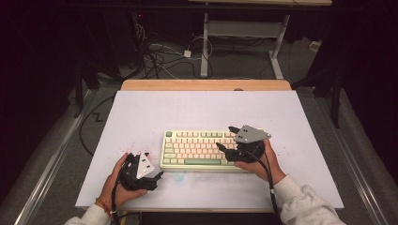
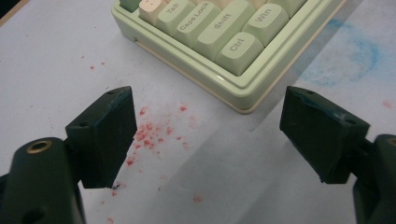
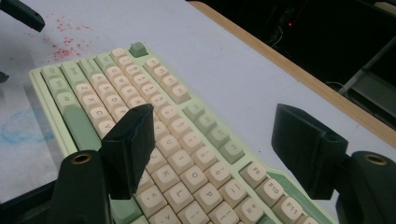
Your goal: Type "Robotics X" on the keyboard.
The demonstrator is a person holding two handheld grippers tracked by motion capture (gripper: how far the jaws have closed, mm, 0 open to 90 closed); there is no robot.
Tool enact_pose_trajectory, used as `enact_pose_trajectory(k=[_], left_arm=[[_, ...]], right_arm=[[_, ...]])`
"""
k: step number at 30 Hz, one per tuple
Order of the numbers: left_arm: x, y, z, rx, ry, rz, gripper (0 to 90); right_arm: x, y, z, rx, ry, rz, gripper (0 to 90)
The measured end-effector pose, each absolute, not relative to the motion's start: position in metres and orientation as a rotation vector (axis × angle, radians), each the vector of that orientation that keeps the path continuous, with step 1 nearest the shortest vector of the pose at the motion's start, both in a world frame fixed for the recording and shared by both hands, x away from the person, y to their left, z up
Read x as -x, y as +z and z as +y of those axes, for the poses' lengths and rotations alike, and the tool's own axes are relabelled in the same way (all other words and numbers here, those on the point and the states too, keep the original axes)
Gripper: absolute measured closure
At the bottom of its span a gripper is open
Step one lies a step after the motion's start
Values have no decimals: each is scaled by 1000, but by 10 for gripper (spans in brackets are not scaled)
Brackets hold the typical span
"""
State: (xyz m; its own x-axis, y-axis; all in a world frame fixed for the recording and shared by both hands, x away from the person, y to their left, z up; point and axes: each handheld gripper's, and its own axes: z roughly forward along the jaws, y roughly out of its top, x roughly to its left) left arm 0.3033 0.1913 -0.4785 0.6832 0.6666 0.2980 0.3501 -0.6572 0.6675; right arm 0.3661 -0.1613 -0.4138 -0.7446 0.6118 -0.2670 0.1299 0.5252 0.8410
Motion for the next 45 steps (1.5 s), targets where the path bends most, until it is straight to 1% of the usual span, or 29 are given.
enact_pose_trajectory(k=[10,25,36,39,42,45], left_arm=[[-303,-477,192,-2304,723,786,176],[-301,-469,194,-2242,716,804,232],[-300,-458,195,-2192,643,811,396],[-302,-455,196,-2185,608,822,492],[-304,-452,197,-2174,564,823,616],[-306,-449,197,-2185,528,822,722]], right_arm=[[-351,-415,-175,-588,1151,2192,297],[-333,-419,-214,-640,1125,2132,293],[-321,-427,-238,-672,1094,2112,286],[-317,-430,-244,-687,1089,2113,283],[-313,-434,-248,-694,1071,2118,282],[-309,-438,-251,-692,1053,2126,279]])
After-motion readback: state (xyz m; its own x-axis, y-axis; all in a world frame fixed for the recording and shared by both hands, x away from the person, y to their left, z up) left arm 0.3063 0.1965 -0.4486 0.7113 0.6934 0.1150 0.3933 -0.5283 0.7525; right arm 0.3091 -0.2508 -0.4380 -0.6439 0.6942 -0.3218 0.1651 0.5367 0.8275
